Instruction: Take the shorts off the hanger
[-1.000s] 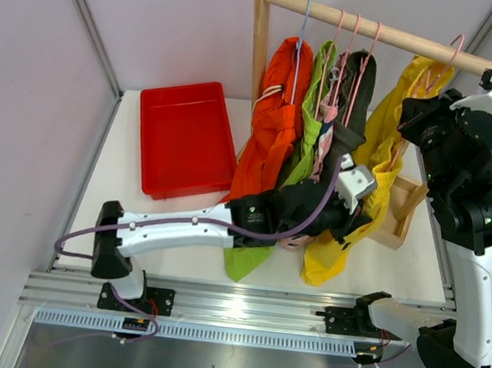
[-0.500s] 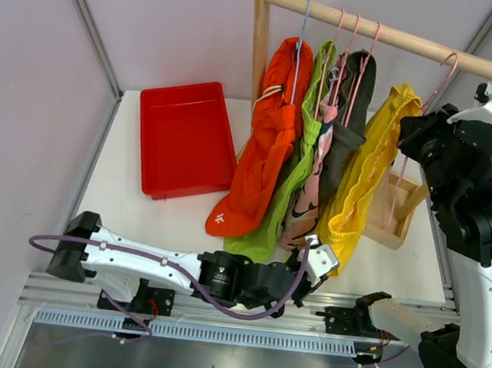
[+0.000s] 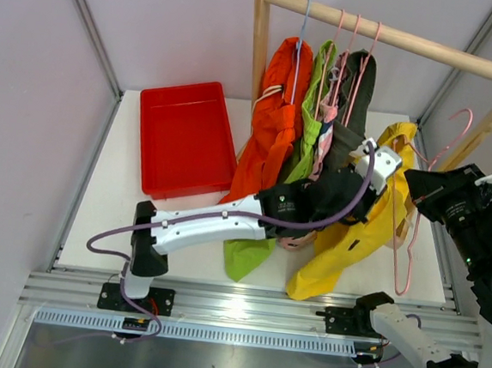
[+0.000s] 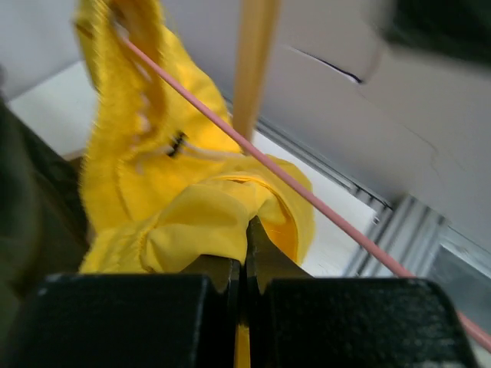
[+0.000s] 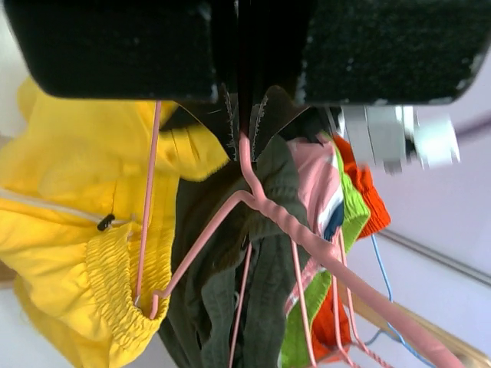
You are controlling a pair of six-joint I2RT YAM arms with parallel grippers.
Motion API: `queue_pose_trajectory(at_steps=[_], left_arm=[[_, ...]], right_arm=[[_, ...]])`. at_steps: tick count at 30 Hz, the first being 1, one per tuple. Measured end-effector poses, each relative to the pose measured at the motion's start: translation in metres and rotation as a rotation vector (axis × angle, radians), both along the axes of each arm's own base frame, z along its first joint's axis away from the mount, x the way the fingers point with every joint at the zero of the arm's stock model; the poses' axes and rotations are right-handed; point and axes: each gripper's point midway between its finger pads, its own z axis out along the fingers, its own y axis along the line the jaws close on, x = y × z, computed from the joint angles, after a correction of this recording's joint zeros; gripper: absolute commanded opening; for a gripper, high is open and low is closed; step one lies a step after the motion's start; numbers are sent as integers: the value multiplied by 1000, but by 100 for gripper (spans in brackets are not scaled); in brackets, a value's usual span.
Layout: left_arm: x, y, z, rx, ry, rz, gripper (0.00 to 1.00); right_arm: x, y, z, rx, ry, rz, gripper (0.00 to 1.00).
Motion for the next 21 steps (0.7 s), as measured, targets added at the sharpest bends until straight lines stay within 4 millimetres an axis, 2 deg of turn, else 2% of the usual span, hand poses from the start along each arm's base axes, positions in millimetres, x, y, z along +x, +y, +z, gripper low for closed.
queue_pose_trajectory(at_steps=[2, 4, 7, 9, 11, 14, 17, 19, 21], left_arm=[[18, 5, 0, 11, 3, 30, 0], [17, 10, -3, 28, 6, 31, 0], [-14, 24, -25, 91, 14, -17, 0], [-48, 37, -42, 142, 14, -80, 0], [-81, 58, -60, 206, 19, -141, 0], [-119, 94, -69, 261, 22, -214, 0], [-135, 142, -55, 267, 29, -223, 0], [-133, 174, -32, 231, 33, -187, 0], [-123, 209, -9, 184, 38, -127, 0]], right_arm=[[-4, 2, -3, 0, 29, 14, 0], [-3, 1, 1, -11, 43, 11, 0], [6, -3, 22, -39, 15, -15, 0], [16, -5, 45, -58, -26, -41, 0], [31, -8, 68, -77, -74, -73, 0], [50, -11, 85, -113, -114, -116, 0], [70, -14, 84, -165, -111, -155, 0], [82, -17, 79, -195, -104, -186, 0], [98, -23, 68, -224, -80, -222, 0]])
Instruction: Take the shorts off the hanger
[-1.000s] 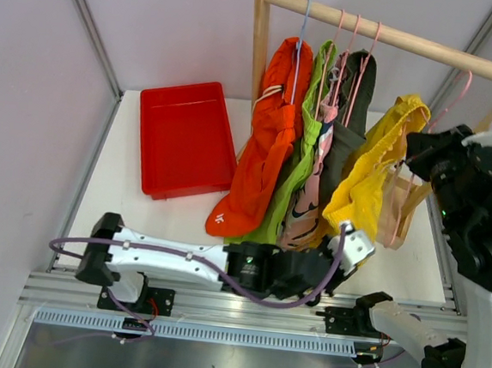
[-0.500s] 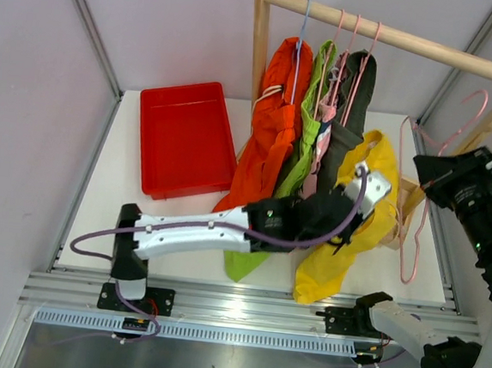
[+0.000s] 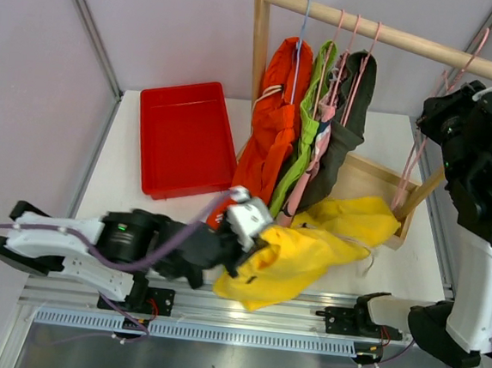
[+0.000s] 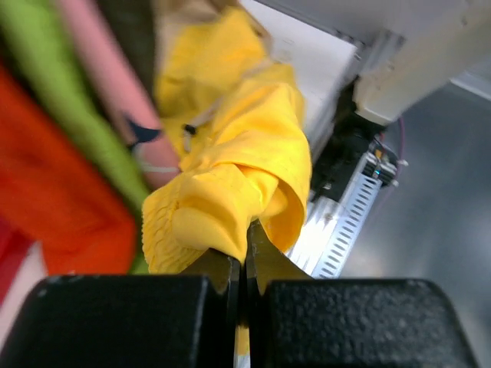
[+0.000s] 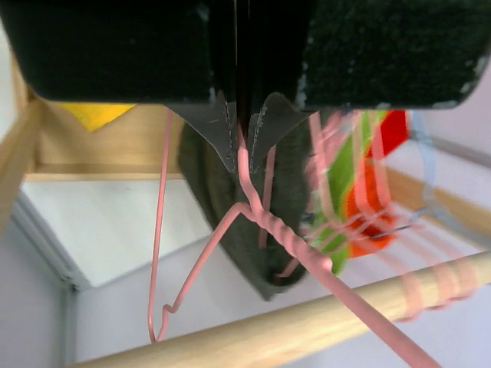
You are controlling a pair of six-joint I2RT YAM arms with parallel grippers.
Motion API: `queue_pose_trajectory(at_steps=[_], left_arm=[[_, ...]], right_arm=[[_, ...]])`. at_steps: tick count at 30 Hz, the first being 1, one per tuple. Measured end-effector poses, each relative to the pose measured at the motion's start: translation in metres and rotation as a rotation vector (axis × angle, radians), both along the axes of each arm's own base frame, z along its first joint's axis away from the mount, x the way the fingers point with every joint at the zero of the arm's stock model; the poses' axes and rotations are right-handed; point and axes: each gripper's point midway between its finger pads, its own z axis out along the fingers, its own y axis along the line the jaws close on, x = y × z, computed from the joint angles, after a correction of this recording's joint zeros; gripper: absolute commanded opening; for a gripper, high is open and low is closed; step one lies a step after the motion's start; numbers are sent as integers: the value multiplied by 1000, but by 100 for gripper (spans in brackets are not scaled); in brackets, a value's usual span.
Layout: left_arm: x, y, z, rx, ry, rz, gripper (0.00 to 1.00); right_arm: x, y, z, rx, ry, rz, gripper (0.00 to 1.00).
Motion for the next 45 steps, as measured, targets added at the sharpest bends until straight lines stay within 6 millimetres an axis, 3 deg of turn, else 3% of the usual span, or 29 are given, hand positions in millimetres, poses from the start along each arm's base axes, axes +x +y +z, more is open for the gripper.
queue_pose_trajectory(at_steps=[4, 9, 16, 25, 27, 28, 29, 33, 38, 42, 45], left_arm=[[27, 62, 36, -51, -23, 146, 0], [50, 107, 58, -26, -79, 274, 0], [85, 146, 89, -12, -167, 436, 0], [113, 209, 185, -145, -350, 597, 0], [119, 225, 206, -168, -405, 652, 0], [120, 229, 213, -174, -427, 669, 0], [123, 235, 223, -181, -455, 696, 0], [127, 251, 256, -236, -527, 771, 0], [131, 258, 274, -237, -568, 824, 0], [146, 244, 265, -106, -623, 914, 0], [171, 224, 252, 19, -660, 960, 0]], right_arm=[[31, -33, -32, -12, 68, -106, 0], [60, -79, -68, 21, 144, -200, 0], [71, -78, -84, 69, 122, -144, 0], [50, -65, -87, 90, 34, -81, 0], [46, -62, -86, 91, 22, -71, 12], [45, -62, -86, 92, 19, -70, 25], [45, -62, -87, 94, 19, -67, 60], [40, -54, -115, 113, 99, -36, 97], [40, -50, -134, 122, 163, -11, 99], [39, -48, -135, 125, 170, -1, 99], [38, -46, -135, 126, 172, 7, 99]])
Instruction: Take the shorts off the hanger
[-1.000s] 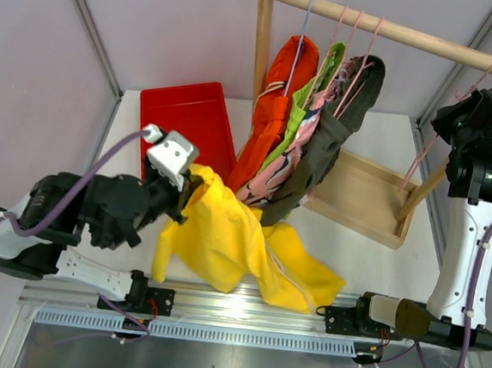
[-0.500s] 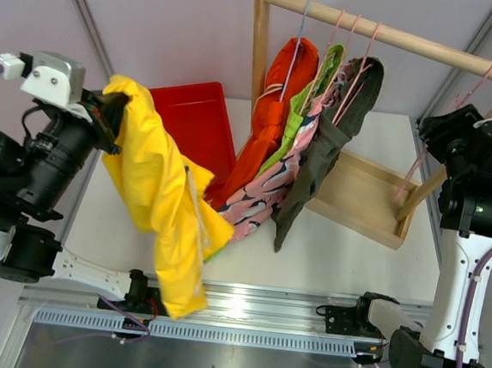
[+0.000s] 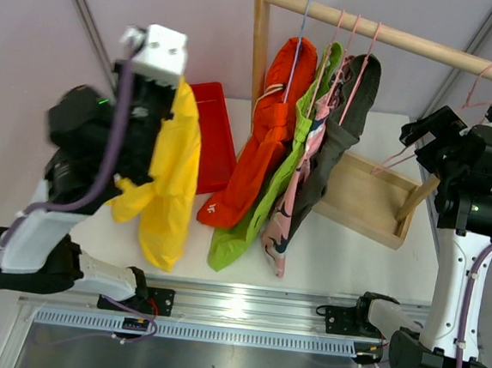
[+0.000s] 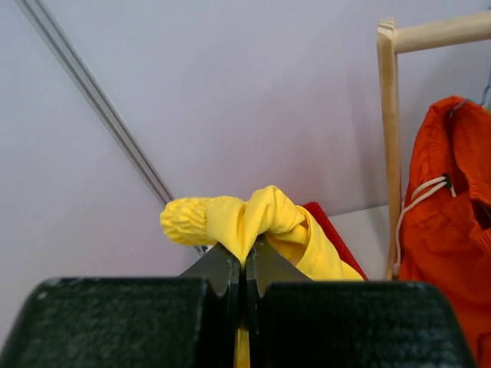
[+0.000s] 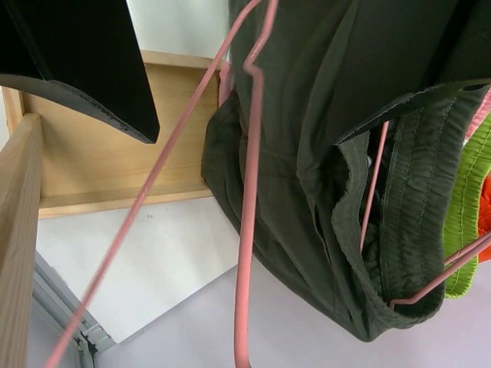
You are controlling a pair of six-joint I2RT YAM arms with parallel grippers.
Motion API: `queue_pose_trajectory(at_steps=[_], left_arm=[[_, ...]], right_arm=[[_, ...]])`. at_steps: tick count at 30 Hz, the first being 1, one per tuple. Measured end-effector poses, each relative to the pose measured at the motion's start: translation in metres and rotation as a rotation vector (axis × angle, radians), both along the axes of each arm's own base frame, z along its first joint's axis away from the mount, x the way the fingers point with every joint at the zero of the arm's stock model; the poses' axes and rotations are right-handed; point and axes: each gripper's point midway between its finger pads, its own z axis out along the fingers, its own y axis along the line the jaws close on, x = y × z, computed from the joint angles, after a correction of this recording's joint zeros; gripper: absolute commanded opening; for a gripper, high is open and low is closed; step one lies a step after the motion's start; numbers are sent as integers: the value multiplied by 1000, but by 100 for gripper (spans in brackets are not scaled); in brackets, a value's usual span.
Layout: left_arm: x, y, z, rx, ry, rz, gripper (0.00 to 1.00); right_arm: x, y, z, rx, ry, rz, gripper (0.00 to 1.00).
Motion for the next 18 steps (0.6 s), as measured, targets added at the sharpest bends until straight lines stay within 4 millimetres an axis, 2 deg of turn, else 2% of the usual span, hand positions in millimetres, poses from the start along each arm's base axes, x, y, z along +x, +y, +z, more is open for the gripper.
queue_pose_trajectory(at_steps=[2, 5, 8, 10, 14, 18], left_arm=[[22, -9, -9, 46, 19, 38, 0], [70, -14, -27, 91, 75, 89, 0], [119, 10, -33, 44, 117, 159, 0], [146, 34, -34, -18, 117, 215, 0], [179, 65, -41, -73, 116, 280, 0], [209, 69, -38, -102, 76, 281, 0]], right_arm=[[-3, 1, 0, -1, 3, 6, 99], [-10, 3, 1, -4, -5, 11, 99], [-23, 5, 6, -20, -20, 17, 99], [-35, 6, 10, -35, -33, 17, 99], [-60, 6, 20, -65, -60, 2, 99], [-81, 12, 33, -80, -94, 6, 99]])
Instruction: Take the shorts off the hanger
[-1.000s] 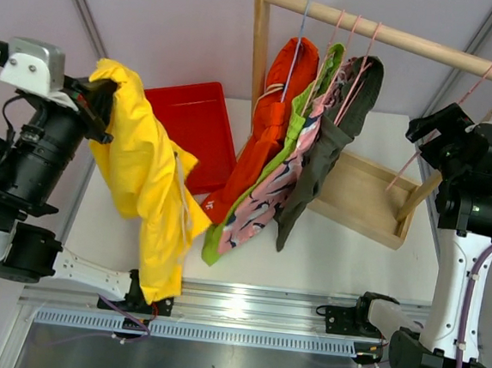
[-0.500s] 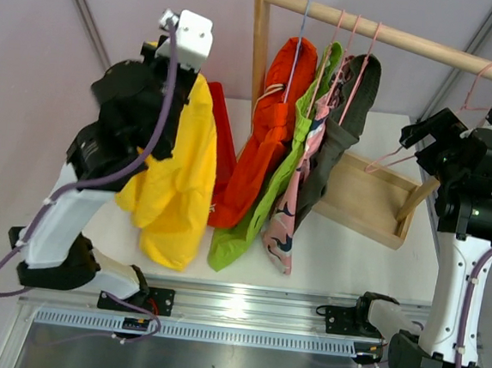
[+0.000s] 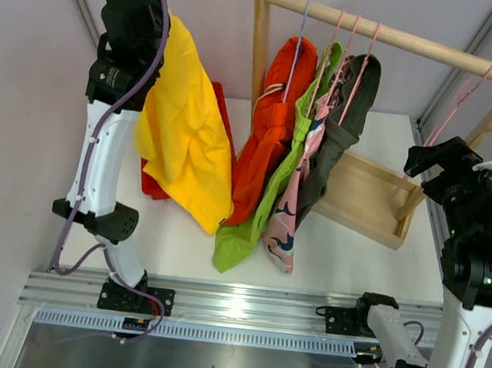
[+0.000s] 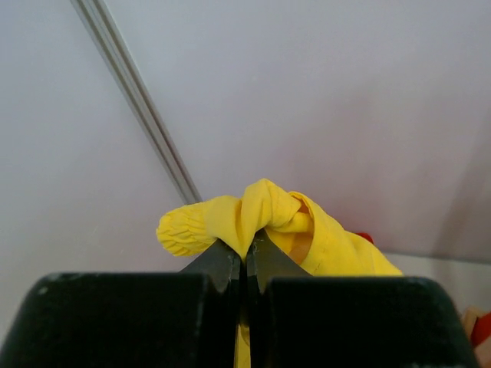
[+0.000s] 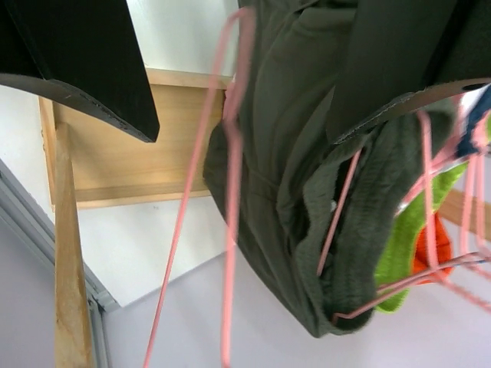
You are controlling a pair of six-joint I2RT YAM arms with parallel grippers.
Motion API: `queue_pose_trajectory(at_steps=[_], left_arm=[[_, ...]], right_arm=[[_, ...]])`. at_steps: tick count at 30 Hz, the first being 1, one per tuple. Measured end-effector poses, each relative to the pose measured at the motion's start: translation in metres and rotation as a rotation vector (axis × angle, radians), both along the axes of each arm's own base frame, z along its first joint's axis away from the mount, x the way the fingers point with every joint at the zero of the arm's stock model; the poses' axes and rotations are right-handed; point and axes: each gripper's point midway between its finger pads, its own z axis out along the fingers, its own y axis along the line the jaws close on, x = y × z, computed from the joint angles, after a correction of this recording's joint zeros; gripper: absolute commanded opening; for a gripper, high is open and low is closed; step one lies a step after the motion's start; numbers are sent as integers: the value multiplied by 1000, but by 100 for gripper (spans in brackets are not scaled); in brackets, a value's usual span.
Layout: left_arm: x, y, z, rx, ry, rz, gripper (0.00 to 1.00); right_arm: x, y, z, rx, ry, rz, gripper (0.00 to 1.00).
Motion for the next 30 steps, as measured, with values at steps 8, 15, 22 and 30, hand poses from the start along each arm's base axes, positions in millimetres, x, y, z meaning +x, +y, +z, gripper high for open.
queue_pose_trajectory(at_steps=[8, 15, 22, 30], left_arm=[[78, 26, -33, -53, -19, 29, 0], [148, 42, -136, -178, 138, 3, 99], [153, 31, -208, -284, 308, -4, 99], [40, -5, -210, -301, 384, -113, 99]], right_arm=[[-32, 6, 22, -9, -84, 11, 99], [-43, 49, 58, -3, -208, 254, 99], [-55, 94, 127, 8, -403, 524, 99], [29, 103, 120, 80, -323, 588, 98]])
